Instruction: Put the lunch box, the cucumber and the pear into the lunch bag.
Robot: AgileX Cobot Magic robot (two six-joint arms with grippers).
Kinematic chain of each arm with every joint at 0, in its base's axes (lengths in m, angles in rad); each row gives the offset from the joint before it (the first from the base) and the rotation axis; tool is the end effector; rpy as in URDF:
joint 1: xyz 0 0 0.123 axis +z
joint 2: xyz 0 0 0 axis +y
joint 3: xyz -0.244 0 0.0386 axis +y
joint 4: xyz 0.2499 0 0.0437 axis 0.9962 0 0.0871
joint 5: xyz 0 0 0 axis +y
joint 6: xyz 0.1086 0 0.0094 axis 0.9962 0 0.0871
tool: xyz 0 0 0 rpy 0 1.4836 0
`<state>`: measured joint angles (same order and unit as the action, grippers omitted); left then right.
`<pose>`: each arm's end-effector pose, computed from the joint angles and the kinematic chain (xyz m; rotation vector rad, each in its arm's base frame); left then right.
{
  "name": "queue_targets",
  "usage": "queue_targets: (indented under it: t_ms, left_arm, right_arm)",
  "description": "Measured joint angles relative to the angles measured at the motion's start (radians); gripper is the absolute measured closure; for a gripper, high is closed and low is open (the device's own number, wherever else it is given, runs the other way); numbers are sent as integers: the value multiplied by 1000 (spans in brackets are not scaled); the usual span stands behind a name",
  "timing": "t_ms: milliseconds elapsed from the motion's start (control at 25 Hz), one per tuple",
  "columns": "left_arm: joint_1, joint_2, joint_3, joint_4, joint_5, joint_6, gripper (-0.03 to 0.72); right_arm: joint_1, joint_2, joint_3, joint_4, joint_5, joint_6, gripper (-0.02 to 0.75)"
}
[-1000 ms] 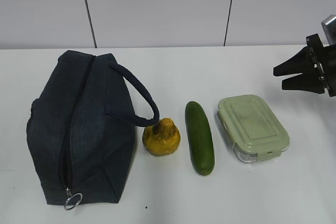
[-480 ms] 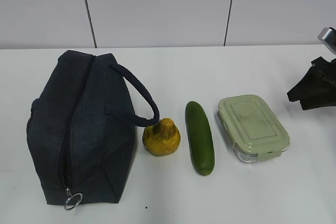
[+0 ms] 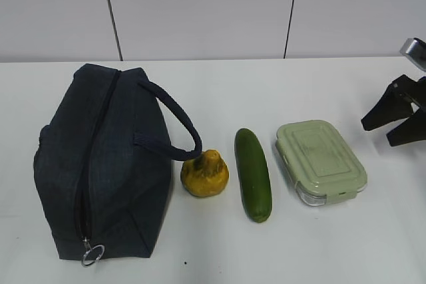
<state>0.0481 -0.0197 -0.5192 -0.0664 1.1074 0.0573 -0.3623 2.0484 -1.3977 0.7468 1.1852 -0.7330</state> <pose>0.0441 -0.0044 0.2722 0.0159 2.0503 -0.0138 0.3672 -0.0658 0.1208 -0.0210 2.7881 0.9471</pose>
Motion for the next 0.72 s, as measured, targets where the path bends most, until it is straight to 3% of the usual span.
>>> queue_targets:
  t_ms: [200, 720]
  left_arm:
    - [0, 0, 0, 0, 0, 0, 450]
    - [0, 0, 0, 0, 0, 0, 450]
  right_arm:
    - [9, 0, 0, 49, 2, -65, 174]
    - [9, 0, 0, 154, 2, -162, 185]
